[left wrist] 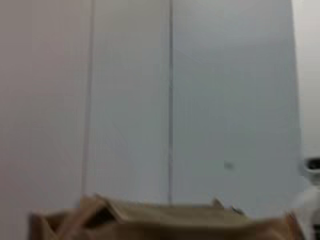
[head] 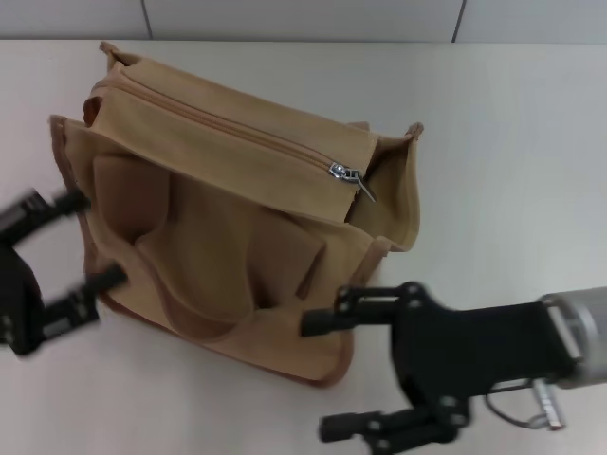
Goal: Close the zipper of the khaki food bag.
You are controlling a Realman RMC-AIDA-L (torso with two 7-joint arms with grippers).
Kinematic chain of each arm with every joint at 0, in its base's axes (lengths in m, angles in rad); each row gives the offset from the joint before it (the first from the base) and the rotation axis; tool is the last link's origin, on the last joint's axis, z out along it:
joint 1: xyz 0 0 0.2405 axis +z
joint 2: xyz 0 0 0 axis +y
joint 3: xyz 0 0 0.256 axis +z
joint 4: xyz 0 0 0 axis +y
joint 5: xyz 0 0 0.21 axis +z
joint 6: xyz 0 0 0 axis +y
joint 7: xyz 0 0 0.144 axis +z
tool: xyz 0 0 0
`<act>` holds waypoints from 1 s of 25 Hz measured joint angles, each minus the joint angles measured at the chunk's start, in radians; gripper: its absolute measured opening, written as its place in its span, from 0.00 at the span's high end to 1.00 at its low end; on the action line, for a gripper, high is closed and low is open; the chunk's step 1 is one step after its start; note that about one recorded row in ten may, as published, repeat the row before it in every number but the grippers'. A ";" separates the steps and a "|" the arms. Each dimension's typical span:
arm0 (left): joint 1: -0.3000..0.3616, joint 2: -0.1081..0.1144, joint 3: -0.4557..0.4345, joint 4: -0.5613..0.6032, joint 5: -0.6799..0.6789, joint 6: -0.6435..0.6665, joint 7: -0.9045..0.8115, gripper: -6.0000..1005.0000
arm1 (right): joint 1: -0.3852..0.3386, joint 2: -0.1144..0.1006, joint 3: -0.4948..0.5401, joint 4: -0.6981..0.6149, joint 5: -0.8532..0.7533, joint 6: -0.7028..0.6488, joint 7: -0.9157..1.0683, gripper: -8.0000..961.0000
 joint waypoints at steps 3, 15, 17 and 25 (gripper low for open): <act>-0.005 0.002 0.000 0.006 0.094 -0.001 0.005 0.20 | 0.004 0.000 -0.021 0.006 0.000 0.081 0.033 0.20; -0.081 -0.019 0.002 0.019 0.264 -0.076 -0.030 0.20 | -0.071 -0.008 0.133 -0.096 0.010 0.243 0.114 0.20; -0.083 -0.021 0.003 0.019 0.265 -0.080 -0.030 0.20 | -0.092 -0.008 0.164 -0.122 0.010 0.194 0.114 0.20; -0.076 -0.020 0.014 0.012 0.292 -0.083 -0.030 0.20 | -0.156 -0.011 0.160 -0.167 -0.032 0.076 0.103 0.20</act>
